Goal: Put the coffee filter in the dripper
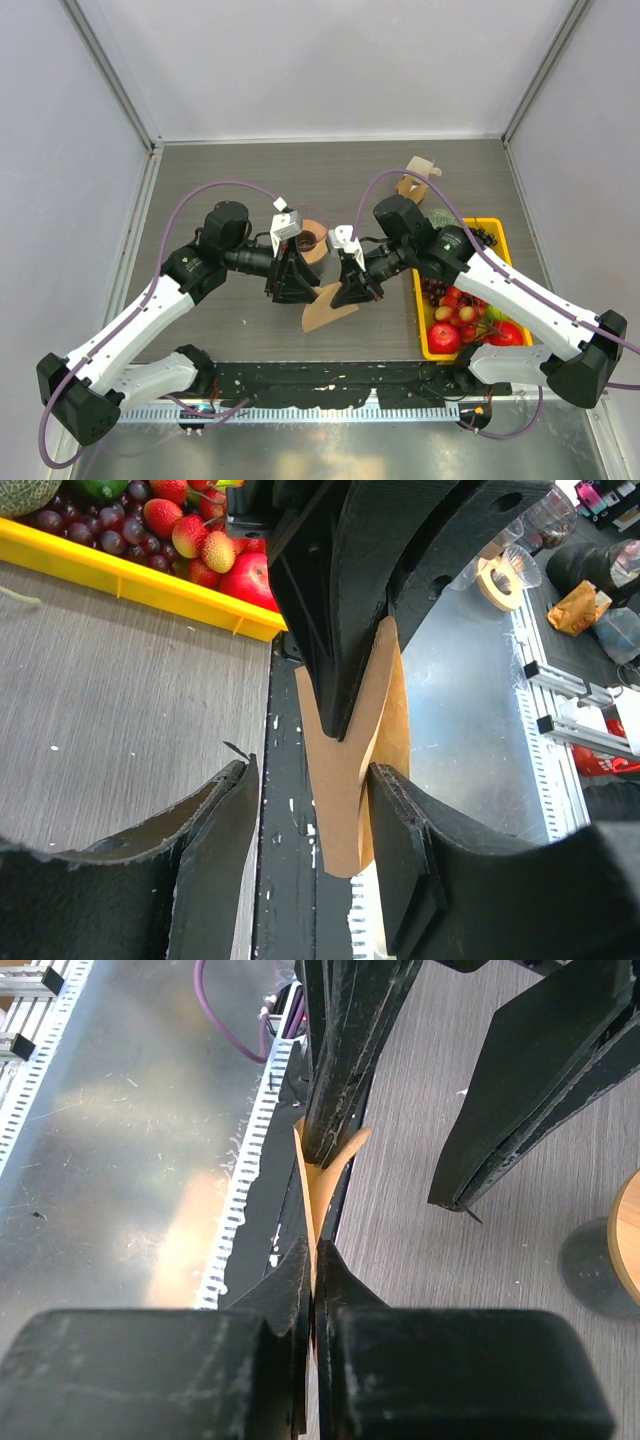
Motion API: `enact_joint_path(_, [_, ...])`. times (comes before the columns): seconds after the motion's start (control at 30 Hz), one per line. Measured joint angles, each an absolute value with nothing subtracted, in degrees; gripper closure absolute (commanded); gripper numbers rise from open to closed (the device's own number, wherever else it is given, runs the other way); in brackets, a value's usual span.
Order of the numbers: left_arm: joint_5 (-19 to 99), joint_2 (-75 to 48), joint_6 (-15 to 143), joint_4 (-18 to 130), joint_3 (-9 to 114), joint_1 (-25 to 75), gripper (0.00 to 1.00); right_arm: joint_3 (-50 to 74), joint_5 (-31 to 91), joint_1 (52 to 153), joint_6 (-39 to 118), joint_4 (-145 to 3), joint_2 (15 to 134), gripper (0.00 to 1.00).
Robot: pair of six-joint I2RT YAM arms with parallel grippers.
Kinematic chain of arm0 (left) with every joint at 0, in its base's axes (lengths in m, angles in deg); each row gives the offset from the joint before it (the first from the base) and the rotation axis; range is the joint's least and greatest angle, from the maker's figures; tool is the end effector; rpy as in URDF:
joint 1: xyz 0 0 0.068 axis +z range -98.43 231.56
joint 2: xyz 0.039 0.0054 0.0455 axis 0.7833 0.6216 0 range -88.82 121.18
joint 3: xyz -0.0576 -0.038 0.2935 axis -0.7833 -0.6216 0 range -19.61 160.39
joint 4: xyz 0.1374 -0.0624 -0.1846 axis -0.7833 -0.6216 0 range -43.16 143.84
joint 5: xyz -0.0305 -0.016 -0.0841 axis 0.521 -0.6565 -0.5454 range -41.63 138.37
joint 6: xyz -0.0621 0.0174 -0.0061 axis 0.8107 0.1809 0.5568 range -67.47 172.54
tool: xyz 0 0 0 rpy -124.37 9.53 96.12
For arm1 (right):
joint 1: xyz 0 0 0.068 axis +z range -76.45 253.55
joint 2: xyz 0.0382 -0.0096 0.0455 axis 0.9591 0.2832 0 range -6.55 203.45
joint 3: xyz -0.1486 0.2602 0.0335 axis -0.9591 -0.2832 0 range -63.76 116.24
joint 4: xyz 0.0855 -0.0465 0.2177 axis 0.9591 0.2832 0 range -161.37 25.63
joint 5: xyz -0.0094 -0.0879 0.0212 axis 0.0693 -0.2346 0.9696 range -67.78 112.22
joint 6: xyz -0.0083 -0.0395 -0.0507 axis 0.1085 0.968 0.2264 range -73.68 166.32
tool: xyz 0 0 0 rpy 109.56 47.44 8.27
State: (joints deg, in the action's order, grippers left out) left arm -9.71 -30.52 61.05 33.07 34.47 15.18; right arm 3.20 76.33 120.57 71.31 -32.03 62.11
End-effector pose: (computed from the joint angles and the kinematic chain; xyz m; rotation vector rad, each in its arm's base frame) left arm 0.1204 -0.1419 0.3644 1.1561 1.7521 -1.4973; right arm 0.1155 0.1841 0.3724 -1.6837 1.4587 1.2764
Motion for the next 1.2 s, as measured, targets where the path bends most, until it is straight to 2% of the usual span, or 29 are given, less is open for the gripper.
enact_joint_path(0.47, [-8.16, -30.65, 59.41, 31.67, 34.27, 15.18, 0.42, 3.20, 77.64, 117.99, 67.05, -36.32, 61.92, 0.95])
enact_joint_path(1.0, [-8.16, -31.79, 58.56, 31.23, 33.92, 15.82, 0.46, 3.20, 82.58, 115.28, 62.31, -41.41, 59.03, 0.95])
enact_joint_path(1.2, [-8.25, -32.33, 60.24, 31.89, 33.57, 16.43, 0.41, 3.14, 83.44, 114.21, 59.95, -43.53, 58.55, 0.95])
